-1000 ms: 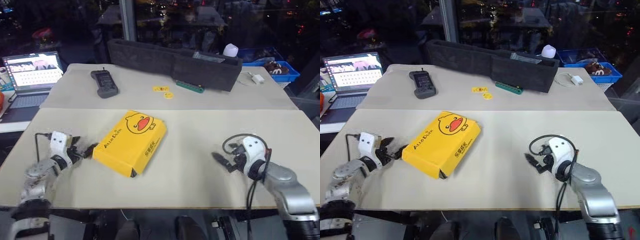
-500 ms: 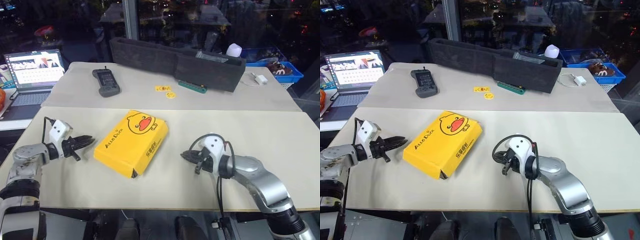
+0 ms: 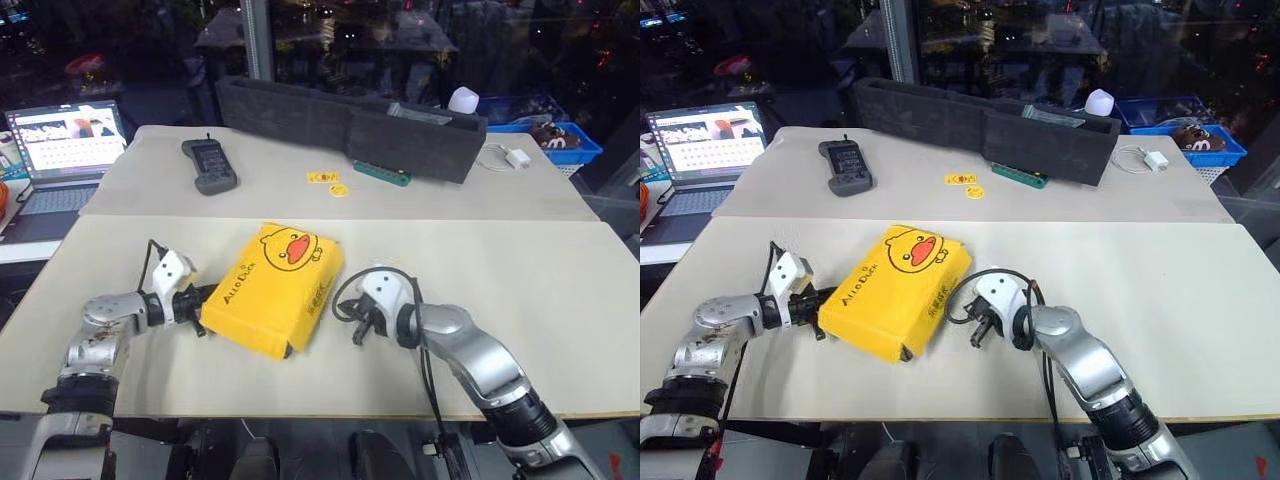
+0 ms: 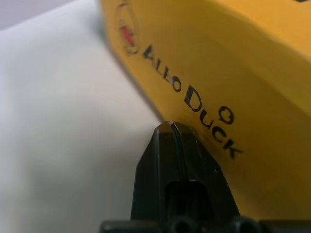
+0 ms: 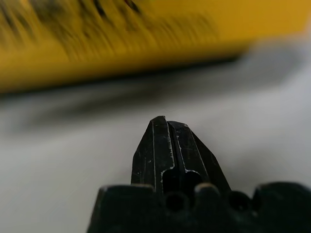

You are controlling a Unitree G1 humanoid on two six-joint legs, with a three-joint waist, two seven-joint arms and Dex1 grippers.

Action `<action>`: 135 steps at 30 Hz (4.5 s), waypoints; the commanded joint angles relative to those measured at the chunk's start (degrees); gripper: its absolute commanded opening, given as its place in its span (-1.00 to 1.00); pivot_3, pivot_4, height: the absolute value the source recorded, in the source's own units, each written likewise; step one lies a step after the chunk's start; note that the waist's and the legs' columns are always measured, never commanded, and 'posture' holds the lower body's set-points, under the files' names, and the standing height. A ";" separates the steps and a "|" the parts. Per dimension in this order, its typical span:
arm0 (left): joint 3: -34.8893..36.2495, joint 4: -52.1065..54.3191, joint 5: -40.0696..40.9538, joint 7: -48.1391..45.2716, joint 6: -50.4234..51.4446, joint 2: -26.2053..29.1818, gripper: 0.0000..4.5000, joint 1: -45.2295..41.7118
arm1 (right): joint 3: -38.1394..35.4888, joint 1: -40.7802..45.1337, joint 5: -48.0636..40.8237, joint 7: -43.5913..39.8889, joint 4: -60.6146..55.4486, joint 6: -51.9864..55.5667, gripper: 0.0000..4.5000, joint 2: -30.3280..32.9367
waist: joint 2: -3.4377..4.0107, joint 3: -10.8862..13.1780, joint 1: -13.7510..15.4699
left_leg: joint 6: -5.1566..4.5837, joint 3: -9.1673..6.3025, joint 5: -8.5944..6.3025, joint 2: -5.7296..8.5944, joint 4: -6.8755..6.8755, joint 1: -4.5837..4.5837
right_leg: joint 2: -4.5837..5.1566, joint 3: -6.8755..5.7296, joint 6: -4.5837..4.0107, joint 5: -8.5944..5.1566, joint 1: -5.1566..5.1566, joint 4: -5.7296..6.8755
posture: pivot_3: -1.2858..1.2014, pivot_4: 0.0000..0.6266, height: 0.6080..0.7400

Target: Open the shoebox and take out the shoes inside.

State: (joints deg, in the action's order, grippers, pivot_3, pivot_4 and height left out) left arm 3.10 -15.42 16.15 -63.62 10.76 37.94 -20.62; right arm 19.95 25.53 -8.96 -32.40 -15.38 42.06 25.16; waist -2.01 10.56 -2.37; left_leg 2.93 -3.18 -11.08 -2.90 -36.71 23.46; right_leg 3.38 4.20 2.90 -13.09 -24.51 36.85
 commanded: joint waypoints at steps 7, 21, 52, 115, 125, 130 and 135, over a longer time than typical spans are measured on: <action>-2.78 14.66 2.66 1.45 6.75 -2.62 -1.00 1.90 | -5.11 5.88 3.54 2.46 9.47 -5.30 -1.00 -1.79 | 0.00 0.00 -0.03 | 0.00 -0.01 0.00 0.00 -0.09 -0.05 | -0.01 -0.01 0.02 0.04 0.06 0.01 | 0.03 -0.52 0.62; 4.97 15.27 3.55 7.60 2.75 -3.14 -1.00 8.02 | -7.18 0.06 2.89 -3.61 5.36 -4.89 -1.00 4.58 | 0.01 0.00 -0.25 | -0.01 0.01 0.00 0.00 -0.08 -0.04 | 0.00 0.01 0.02 0.03 0.05 -0.02 | 0.03 -0.52 0.62; 9.44 40.00 12.64 9.00 8.07 0.59 -1.00 31.76 | -6.74 28.21 -4.58 -30.64 7.29 -15.48 -1.00 5.43 | 0.13 0.13 -0.54 | -0.01 0.07 -0.01 -0.05 -0.07 -0.19 | 0.00 0.01 -0.08 0.00 0.07 -0.01 | 0.03 -0.52 0.62; 29.31 54.13 35.96 17.29 28.70 16.17 -1.00 33.53 | 6.09 36.68 8.73 -37.82 20.09 -43.03 0.85 5.05 | 0.25 0.23 -1.46 | -0.02 0.07 -0.02 -0.13 0.14 0.05 | -0.07 -0.04 -0.39 -0.17 -0.42 0.26 | 0.03 -0.52 0.62; 31.20 55.75 41.41 16.31 33.21 17.37 -1.00 34.13 | 10.83 46.93 21.20 -37.37 42.04 -77.17 0.85 3.28 | 0.26 0.23 -1.80 | -0.01 0.09 -0.01 -0.14 0.14 -0.05 | -0.08 -0.04 -0.41 -0.14 -0.43 0.33 | 0.03 -0.52 0.62; 33.07 55.43 44.97 14.46 35.37 18.84 -1.00 34.11 | 13.30 48.54 26.78 -34.68 47.58 -87.33 0.85 1.18 | 0.26 0.24 -1.69 | -0.01 0.08 -0.01 -0.15 0.21 -0.04 | -0.08 -0.05 -0.48 -0.13 -0.43 0.33 | 0.03 -0.52 0.62; 33.53 54.88 45.67 14.53 35.83 19.57 -1.00 32.96 | 16.25 49.46 33.26 -31.28 51.29 -96.28 0.85 0.52 | 0.27 0.25 -1.60 | 0.00 0.06 -0.01 -0.14 0.22 -0.05 | -0.08 -0.05 -0.62 -0.05 -0.43 0.34 | 0.03 -0.52 0.62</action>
State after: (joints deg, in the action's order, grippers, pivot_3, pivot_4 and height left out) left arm 34.95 39.09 60.78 -48.93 46.44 56.81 13.18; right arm 35.85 72.54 21.73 -66.12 35.39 -49.67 25.34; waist -1.74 10.81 -3.97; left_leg 2.95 -3.12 -11.08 -3.04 -36.49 23.42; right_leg 3.30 4.16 2.28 -13.14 -24.94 37.19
